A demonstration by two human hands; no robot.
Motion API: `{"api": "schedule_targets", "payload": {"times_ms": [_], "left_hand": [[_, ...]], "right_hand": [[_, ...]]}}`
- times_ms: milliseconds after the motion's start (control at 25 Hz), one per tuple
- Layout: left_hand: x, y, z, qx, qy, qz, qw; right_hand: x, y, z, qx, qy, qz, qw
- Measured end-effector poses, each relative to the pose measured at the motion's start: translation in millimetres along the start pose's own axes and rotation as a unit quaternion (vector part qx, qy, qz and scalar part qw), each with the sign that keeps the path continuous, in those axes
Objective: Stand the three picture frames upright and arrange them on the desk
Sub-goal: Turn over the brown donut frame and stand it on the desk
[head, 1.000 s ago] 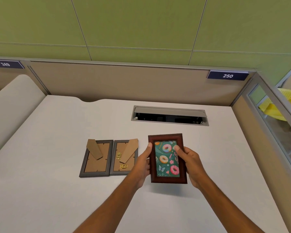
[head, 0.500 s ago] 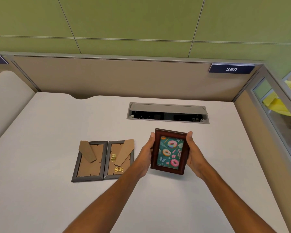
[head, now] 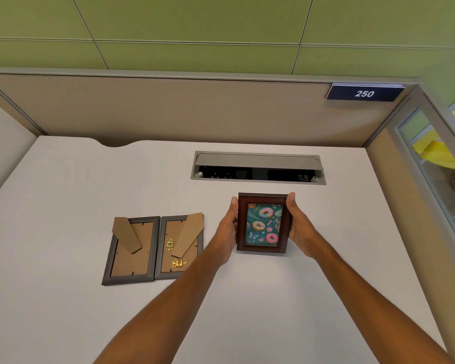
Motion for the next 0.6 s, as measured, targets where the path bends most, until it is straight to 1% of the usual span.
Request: {"api": "schedule_targets", "payload": {"times_ms": [240,440,600], "left_hand": [[-6.5,-3.4,4.7,0.014,-0.006,0.0,1.0],[-8.8,-4.0,4.1,0.022,-0.017,0.0,1.0],[-9.1,-5.4,8.4,0.004,-0.012,-0.001,1.0]], "right_hand": [[-9.1,11.3,-0.8,-0.015,-0.015,-0.002,1.0],[-10.2,19.2,0.0,-0.017,0.006,0.001,1.0],[-7.0,26.2,-0.5,-0.02,0.016,-0.001,1.0]]}}
Point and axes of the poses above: each hand's wrist, its own x-axis away from the middle knuckle, its own z-axis out of the back of the hand, y = z × x, the point moved 8 cm from there along -x, towards the middle knuckle, and after that the axes turned 2 degrees about z, right-handed, at the moved point
